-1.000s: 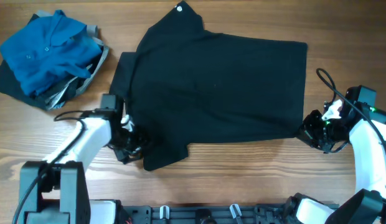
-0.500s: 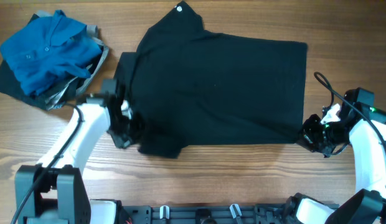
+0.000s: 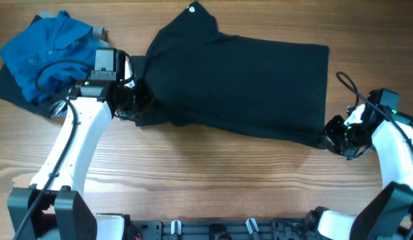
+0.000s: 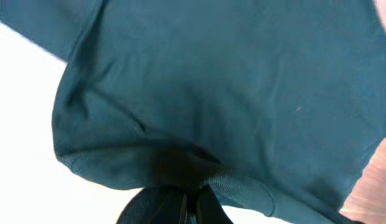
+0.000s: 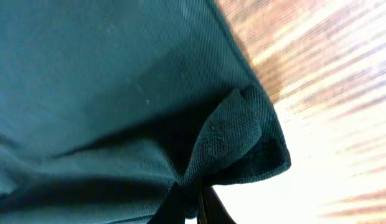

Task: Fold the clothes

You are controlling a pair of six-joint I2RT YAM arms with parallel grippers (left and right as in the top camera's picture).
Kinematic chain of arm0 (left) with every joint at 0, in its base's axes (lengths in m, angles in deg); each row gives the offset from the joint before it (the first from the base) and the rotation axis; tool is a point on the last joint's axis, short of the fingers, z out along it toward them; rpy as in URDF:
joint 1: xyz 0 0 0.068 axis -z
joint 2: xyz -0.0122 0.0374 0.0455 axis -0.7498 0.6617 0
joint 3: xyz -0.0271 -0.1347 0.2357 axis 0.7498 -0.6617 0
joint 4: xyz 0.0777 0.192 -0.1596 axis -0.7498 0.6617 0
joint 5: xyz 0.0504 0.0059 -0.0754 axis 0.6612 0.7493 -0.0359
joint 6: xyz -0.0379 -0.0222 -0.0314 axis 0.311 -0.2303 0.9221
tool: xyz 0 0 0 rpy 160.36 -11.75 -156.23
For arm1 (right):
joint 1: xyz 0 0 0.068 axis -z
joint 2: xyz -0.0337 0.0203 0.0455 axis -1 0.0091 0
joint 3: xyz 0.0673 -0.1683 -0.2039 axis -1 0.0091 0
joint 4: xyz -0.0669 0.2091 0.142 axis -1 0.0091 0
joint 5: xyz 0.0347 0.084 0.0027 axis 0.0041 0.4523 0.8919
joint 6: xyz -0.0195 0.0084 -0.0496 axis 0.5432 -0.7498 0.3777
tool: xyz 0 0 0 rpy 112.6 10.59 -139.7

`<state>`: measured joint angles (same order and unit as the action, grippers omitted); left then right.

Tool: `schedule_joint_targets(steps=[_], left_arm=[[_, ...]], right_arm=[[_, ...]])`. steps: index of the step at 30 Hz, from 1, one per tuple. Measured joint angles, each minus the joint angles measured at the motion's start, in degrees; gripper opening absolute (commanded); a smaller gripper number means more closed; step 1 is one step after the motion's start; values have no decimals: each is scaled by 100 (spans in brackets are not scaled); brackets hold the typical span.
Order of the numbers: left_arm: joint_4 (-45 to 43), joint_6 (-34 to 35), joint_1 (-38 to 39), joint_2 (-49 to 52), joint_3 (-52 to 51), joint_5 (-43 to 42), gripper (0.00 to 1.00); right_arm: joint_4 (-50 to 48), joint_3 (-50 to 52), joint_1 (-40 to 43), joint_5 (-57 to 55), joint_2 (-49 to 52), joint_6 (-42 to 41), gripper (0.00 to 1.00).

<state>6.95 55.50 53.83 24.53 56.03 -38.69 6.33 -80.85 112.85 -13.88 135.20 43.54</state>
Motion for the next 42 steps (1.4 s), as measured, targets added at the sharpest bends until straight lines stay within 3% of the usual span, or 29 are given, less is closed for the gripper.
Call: schedule_joint_targets(steps=[8, 23, 42], left_arm=[[-586, -208, 400, 26, 0, 507, 4], [-2090, -610, 424, 793, 0, 933, 4], [-1882, -804, 424, 1213, 0, 1209, 4]], right_arm=[[-350, 2, 0, 0, 188, -90, 4], [-538, 0, 0, 0, 190, -173, 4], [-844, 0, -278, 81, 190, -170, 5]])
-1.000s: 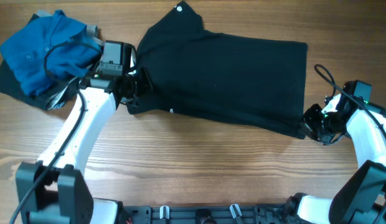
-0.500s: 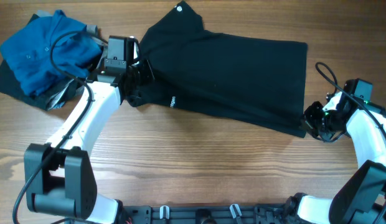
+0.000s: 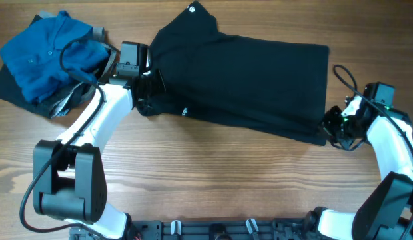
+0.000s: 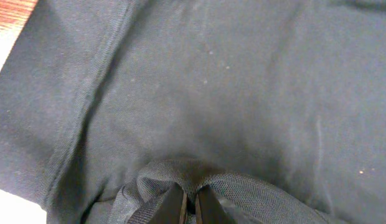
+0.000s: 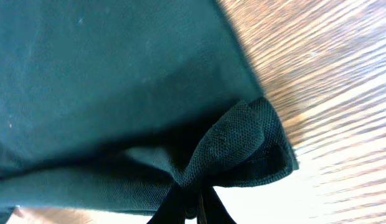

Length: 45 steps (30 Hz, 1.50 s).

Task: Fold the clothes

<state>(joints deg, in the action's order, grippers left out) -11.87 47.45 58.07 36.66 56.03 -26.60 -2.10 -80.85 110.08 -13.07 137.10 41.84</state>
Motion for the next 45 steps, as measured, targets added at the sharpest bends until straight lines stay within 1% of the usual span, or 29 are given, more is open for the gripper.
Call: schedule_joint_targets(steps=[5, 12, 19, 20, 21, 22, 23, 24, 26, 27, 30, 34, 37, 40, 42, 43, 45], left_arm=[[48, 0, 0, 0, 0, 214, 4], [68, 55, -39, 0, 0, 428, 4], [66, 70, -57, 0, 0, 455, 4], [66, 70, -57, 0, 0, 455, 4], [66, 70, -57, 0, 0, 455, 5], [66, 70, -57, 0, 0, 455, 16], [66, 70, -57, 0, 0, 455, 30], [66, 59, -57, 0, 0, 461, 51], [61, 92, -68, 0, 0, 518, 60], [46, 114, -68, 0, 0, 531, 61], [17, 24, -68, 0, 0, 562, 63], [203, -116, -68, -2, 0, 562, 64], [595, -197, -68, -50, 0, 562, 63], [968, -282, -68, -103, 0, 566, 62], [944, -358, -68, -105, -2, 573, 63], [780, -411, -68, -105, -13, 579, 63], [551, -505, -68, -94, -28, 562, 58]], right_arm=[[-407, 2, -323, 39, 0, 90, 5], [-730, 2, -332, -387, 0, -420, 6], [-1327, 2, -332, -385, 20, -413, 6], [-1399, 2, -332, -385, 66, -415, 8], [-1449, 2, -332, -385, 127, -420, 23], [-1497, 2, -332, -385, 205, -433, 42], [-1537, 2, -332, -385, 271, -439, 52], [-1582, 2, -332, -385, 343, -446, 58], [-1825, 2, -332, -389, 540, -400, 60], [-1969, 2, -332, -387, 584, -348, 61], [-1993, -4, -332, -387, 586, -168, 62], [-1388, -46, -332, -380, 461, 7, 62], [-756, -76, -332, -232, -72, 201, 62], [-326, -127, -332, -96, -396, 326, 62], [-146, -136, -332, -66, -413, 348, 63], [-118, -133, -332, -57, -413, 350, 62], [-120, -133, -339, -50, -413, 350, 62]])
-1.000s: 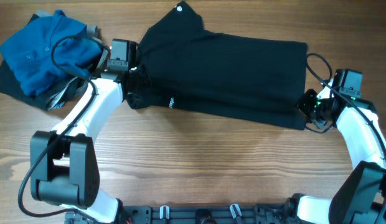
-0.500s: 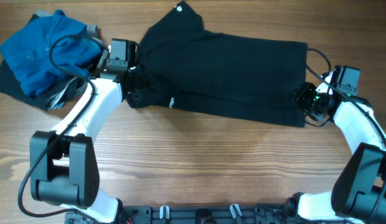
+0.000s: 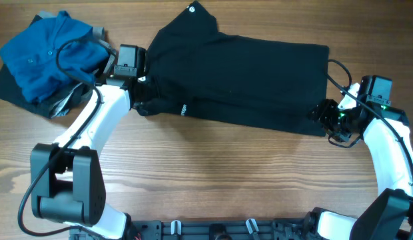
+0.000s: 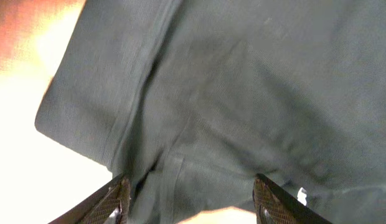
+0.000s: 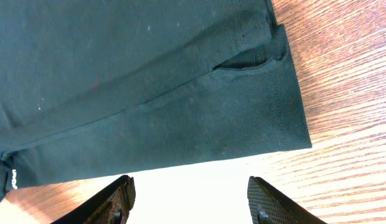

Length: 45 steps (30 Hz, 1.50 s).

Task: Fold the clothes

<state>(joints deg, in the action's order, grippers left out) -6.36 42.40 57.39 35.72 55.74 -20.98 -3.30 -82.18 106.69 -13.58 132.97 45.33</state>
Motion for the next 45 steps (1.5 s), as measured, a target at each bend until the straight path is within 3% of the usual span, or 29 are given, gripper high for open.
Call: schedule_joint_targets(steps=[1, 4, 5, 7, 10, 14, 18, 25, 28, 32, 34, 39, 43, 45], left_arm=[[-138, -61, 0, 22, 0, -39, 52], [-452, -177, 0, 184, 0, -280, 13], [-614, -236, 0, 306, 0, -356, 10], [-688, -280, 0, 487, 0, -551, 14], [-658, -319, 2, 623, -13, -1126, 47], [-660, -350, 116, 623, -13, -1714, 53], [-667, -612, 568, 625, -13, -1604, 56], [-968, -844, 994, 1108, -13, -960, 54], [-1110, -857, 1014, 1156, -11, -758, 41], [-1043, -874, 1021, 1161, -7, -621, 11], [-859, -916, 1021, 1158, 42, -579, 6], [-616, -909, 1021, 1016, 105, -573, 13], [-798, -905, 1021, 935, 116, -557, 13], [-1056, -907, 1021, 935, 116, -555, 18]], right_arm=[[-2, 7, -11, 13, 0, 0, 63], [-31, 35, -48, 17, 0, 0, 62], [-39, 37, -55, 20, 0, 0, 62], [-63, 37, -52, 33, 0, -2, 62], [-85, 37, -52, 35, 0, 0, 62], [-129, 37, -52, 35, 0, -2, 62], [-144, 37, -52, 35, 0, -2, 63], [-144, 37, -52, 35, 0, -2, 63], [-146, 37, -52, 35, 0, 0, 62], [-151, 37, -52, 35, 0, -2, 62], [-162, 37, -52, 35, 0, -2, 62], [-175, 37, -52, 35, 0, 0, 62], [-214, 37, -52, 35, 0, 0, 62], [-240, 37, -52, 35, 0, 0, 62]])
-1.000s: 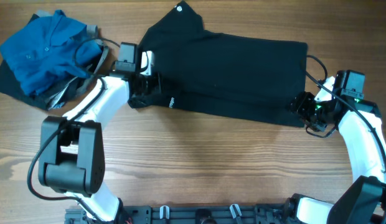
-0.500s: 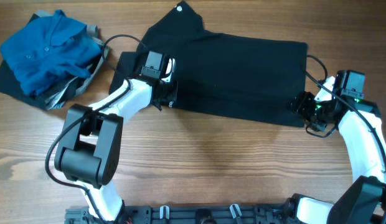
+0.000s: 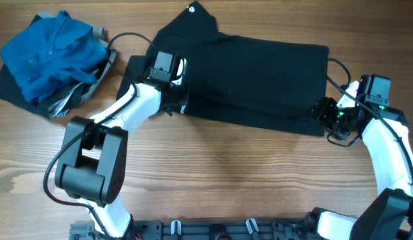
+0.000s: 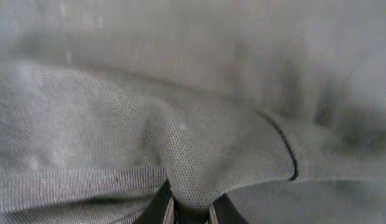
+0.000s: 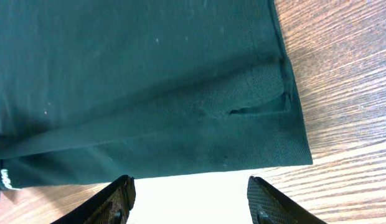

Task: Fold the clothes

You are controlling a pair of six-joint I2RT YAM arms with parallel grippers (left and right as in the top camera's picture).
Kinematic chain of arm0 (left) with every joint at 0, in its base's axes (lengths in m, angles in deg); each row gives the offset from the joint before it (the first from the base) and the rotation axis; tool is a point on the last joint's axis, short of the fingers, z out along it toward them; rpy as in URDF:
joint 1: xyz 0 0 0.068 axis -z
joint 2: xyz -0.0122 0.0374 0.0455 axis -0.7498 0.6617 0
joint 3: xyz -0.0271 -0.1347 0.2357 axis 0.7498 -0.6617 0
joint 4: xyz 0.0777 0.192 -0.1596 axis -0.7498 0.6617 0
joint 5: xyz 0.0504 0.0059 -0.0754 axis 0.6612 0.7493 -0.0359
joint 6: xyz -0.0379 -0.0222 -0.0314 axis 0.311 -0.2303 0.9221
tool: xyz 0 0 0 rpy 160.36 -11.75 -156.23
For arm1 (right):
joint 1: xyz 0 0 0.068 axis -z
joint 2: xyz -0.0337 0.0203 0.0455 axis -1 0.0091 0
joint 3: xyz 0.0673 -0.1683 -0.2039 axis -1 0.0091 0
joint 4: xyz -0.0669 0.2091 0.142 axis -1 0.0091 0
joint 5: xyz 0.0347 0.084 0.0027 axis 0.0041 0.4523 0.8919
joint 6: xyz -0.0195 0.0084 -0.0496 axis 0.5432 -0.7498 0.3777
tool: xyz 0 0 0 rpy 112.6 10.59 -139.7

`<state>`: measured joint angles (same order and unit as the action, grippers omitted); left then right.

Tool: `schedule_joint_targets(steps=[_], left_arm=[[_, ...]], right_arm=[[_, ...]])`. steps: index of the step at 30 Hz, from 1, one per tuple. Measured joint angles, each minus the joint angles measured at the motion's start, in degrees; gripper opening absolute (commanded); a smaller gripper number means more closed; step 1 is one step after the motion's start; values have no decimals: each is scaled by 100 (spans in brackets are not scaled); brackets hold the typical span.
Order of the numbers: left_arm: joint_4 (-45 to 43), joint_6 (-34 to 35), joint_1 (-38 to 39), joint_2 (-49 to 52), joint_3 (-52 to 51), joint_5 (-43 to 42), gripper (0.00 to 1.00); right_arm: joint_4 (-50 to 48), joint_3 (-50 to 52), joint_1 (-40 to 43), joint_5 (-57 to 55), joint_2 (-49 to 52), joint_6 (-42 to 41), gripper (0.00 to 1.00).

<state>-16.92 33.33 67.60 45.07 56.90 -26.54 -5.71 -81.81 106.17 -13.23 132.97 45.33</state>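
Observation:
A black shirt (image 3: 253, 77) lies spread across the back of the wooden table, its near edge folded over into a long band. My left gripper (image 3: 176, 100) is shut on a fold of the black shirt (image 4: 199, 168) at the band's left end. My right gripper (image 3: 324, 119) hangs open just off the shirt's near right corner (image 5: 286, 124), with nothing between its fingers (image 5: 121, 193).
A pile of clothes with a blue shirt (image 3: 43, 53) on top sits at the back left corner. Bare wooden table (image 3: 213, 180) stretches along the front. Cables run from both wrists.
My left gripper was open over the shirt's left end; now it sits further right and is shut on a fold there. The right gripper stays open by the right corner.
Both grippers were shut on the shirt's near corners, lifted off the table. They then carried that edge back over the shirt. Both opened, leaving a folded band along the near side. Now the left has closed on the band's left end.

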Motion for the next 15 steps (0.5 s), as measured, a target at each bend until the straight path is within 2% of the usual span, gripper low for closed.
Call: schedule_joint_targets(steps=[2, 3, 7, 8, 11, 12, 15], left_arm=[[-269, 9, 0, 0, 4, 7, 38], [-319, -11, 0, 0, 4, 17, 44], [-39, -15, 0, -11, 15, 42, 46], [42, -17, 0, -11, 15, 46, 44], [118, -22, 0, -11, 15, 63, 9], [107, -22, 0, -11, 15, 66, 4], [31, -42, 0, -11, 15, 61, 4]], right_arm=[[-11, 0, 0, 0, 0, -2, 62], [-11, 0, 0, 0, 0, -2, 62], [-13, 0, 0, 0, 0, 0, 62], [-11, 0, 0, 0, 0, -2, 62], [-15, 0, 0, 0, 0, 0, 62], [-13, 0, 0, 0, 0, -2, 62], [-13, 0, 0, 0, 0, 0, 62]])
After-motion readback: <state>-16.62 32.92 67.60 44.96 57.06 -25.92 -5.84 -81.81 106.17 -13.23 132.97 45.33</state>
